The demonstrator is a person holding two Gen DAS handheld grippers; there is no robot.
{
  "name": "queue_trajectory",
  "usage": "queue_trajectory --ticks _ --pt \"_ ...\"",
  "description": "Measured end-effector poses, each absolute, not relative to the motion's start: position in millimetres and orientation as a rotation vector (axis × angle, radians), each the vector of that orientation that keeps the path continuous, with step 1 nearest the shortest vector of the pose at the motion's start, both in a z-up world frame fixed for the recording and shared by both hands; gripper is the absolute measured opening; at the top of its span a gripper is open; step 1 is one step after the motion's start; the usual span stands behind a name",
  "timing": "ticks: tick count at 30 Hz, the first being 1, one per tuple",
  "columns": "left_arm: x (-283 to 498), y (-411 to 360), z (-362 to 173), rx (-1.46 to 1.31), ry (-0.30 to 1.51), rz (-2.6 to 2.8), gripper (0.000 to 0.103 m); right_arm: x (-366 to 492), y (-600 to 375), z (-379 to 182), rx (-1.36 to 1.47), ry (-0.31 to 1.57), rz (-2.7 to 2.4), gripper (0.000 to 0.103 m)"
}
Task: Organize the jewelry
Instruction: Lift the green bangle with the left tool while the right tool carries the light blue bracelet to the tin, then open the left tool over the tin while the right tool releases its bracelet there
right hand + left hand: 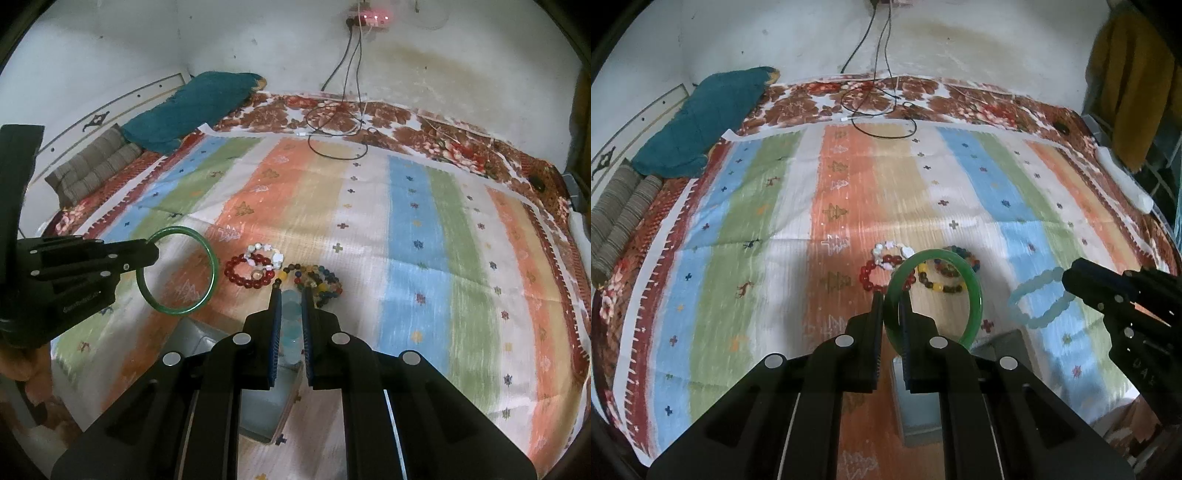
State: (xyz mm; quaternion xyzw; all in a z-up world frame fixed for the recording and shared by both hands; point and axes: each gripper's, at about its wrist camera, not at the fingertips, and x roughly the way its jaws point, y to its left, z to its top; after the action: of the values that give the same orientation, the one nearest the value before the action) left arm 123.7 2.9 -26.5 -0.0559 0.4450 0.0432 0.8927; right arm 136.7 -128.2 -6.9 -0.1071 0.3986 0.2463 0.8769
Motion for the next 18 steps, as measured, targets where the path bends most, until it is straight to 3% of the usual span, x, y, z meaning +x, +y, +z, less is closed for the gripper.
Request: queue_trajectory --ticks 18 --pt "76.9 -2.7 -25.9 -0.146 0.927 0.062 0.008 93.2 -129.8 -6.4 -0.211 0.838 0.553 0.012"
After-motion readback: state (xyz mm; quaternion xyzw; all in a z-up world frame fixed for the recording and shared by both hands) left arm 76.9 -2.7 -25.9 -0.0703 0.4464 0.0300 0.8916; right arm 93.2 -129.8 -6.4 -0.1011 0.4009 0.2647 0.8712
